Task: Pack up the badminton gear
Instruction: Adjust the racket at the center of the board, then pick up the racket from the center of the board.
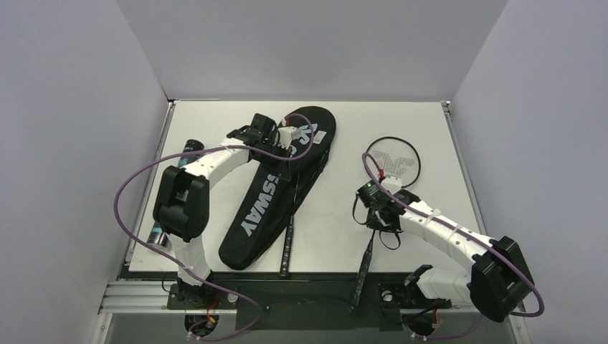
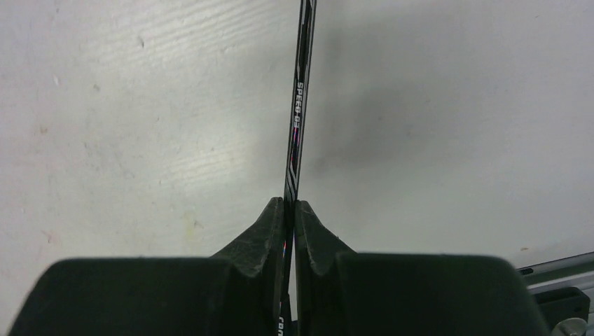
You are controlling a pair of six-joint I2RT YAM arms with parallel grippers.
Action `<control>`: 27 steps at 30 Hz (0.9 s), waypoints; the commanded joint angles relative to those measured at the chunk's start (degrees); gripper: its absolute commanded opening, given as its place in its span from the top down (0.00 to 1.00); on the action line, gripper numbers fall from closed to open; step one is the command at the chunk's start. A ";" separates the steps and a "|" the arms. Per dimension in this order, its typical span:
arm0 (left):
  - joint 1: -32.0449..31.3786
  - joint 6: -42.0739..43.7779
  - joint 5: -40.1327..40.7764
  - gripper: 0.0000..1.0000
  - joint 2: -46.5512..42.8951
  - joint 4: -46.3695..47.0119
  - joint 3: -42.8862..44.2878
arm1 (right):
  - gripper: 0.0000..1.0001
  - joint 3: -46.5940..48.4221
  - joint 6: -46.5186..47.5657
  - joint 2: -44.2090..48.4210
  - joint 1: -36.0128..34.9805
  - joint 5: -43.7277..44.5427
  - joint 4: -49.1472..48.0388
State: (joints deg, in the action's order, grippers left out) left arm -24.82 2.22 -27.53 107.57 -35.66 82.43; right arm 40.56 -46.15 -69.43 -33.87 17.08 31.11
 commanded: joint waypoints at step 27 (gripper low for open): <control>0.56 0.10 -2.36 1.00 -4.95 1.78 -0.35 | 0.58 8.35 1.89 -19.50 9.17 2.73 -5.06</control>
State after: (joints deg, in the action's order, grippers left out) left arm -24.64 2.13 -27.75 104.99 -35.48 81.03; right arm 47.79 -45.74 -86.08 -25.17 18.79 26.92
